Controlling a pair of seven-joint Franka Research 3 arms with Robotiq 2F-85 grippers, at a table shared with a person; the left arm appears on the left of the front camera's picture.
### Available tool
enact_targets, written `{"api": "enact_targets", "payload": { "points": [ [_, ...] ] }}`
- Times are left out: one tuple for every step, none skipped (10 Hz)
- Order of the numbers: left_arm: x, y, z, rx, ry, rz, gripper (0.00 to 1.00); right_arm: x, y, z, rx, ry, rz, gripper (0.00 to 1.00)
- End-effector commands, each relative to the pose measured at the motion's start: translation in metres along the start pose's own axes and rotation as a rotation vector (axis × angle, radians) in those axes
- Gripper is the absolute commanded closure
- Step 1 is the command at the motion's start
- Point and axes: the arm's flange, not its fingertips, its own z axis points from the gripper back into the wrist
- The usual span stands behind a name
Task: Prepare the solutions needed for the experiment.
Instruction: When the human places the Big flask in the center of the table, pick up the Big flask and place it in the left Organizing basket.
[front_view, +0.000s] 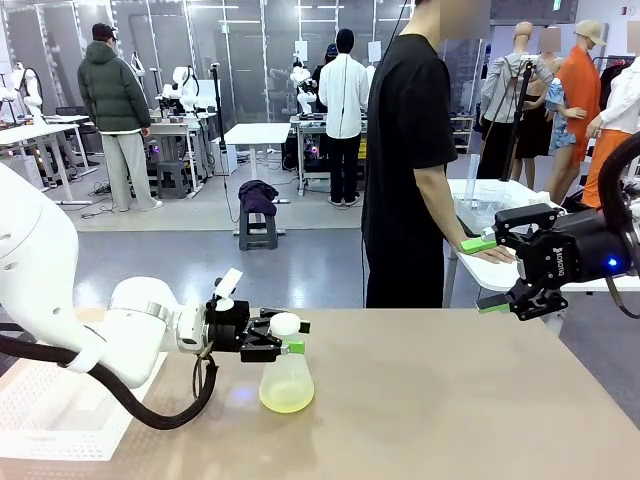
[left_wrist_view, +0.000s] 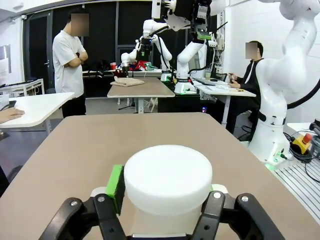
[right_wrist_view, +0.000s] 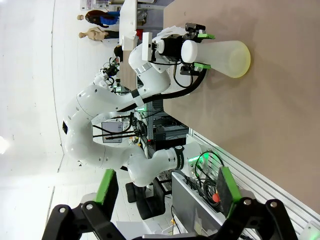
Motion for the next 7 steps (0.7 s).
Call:
{"api": "enact_targets", "payload": {
  "points": [
    [-0.0007,0.0029,-0.0032,0.005,0.006,0.017,0.58,-0.0009,0.0015,0.0002,0.016,-0.003,0.008,0.00],
    [-0.0006,0.0025,-0.0025,0.010,0.007,0.023,0.45,-0.0009,0.0015,0.0002,0.016,-0.003,0.008,0.00],
    [-0.0008,0.0019,-0.0020,0.014,0.014,0.025,0.77,-0.0009,0.0015,0.0002,0.016,-0.003,0.008,0.00],
    [-0.0012,0.0010,-0.0010,0.014,0.019,0.020,0.56,-0.0009,0.0015,0.0002,0.016,-0.003,0.008,0.00],
    [-0.0015,0.0004,-0.0014,0.015,0.021,0.020,0.97,-0.0009,0.0015,0.0002,0.016,-0.003,0.008,0.00],
    [-0.0013,-0.0010,-0.0011,0.017,0.023,0.020,0.75,-0.0009,0.0015,0.0002,0.016,-0.003,0.008,0.00],
    [-0.0013,-0.0025,-0.0004,0.019,0.025,0.024,1.00,-0.0009,0.0015,0.0002,0.016,-0.003,0.008,0.00]
  ]
}}
